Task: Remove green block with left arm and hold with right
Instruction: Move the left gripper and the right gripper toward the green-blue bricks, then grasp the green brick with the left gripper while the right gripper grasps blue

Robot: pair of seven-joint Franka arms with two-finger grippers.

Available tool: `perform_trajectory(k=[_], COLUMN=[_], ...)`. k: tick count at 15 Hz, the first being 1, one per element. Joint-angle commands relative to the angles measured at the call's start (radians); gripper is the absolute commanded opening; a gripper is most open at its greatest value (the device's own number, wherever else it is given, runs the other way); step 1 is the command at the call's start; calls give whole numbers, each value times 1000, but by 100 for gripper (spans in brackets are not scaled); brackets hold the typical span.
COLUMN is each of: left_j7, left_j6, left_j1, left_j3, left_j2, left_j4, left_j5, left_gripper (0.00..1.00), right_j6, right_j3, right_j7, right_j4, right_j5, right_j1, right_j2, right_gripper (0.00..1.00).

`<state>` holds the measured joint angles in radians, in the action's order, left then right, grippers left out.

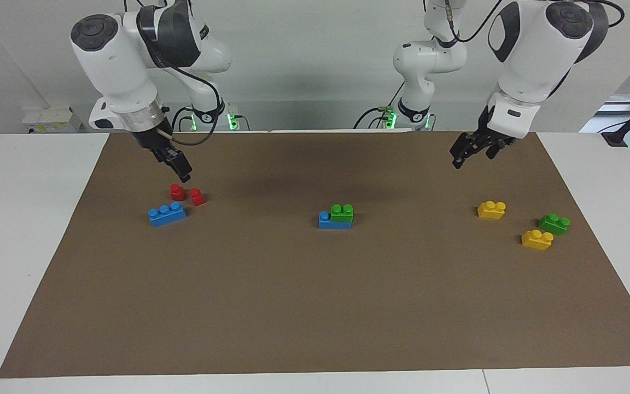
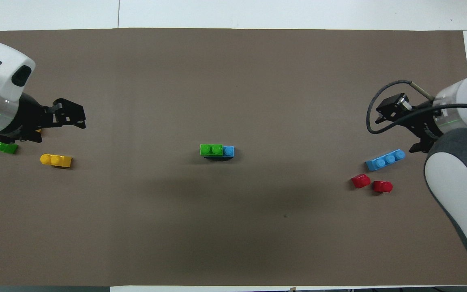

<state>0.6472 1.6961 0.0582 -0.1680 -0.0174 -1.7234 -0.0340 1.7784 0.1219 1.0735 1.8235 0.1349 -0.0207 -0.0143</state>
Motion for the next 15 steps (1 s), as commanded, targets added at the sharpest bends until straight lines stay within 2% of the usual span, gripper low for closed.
perform_trajectory(k=[1, 4, 7, 12, 15], left_j7=[323, 669, 995, 1306, 1474], left_j6=[100, 197, 298, 385, 441], left_j1=[67, 149, 244, 340, 380], left_j3=[10, 10, 11, 13, 15], left_j2=[-65, -62, -12, 76, 146], left_j4=[-125, -185, -209, -208, -203], left_j5=[-24, -23, -23, -18, -3], left_gripper=[100, 100, 100, 100, 100], right_j6=[70, 150, 237, 383, 447], right_j3=[-1, -1, -1, -1, -1], right_j7=[158, 253, 307, 391, 427], right_j4=[20, 45, 92, 158, 178], right_j5=[72, 210, 333, 432, 448], right_j1=[31, 42, 76, 166, 212], right_j2=[40, 79, 109, 148, 171], right_gripper=[97, 97, 97, 97, 96])
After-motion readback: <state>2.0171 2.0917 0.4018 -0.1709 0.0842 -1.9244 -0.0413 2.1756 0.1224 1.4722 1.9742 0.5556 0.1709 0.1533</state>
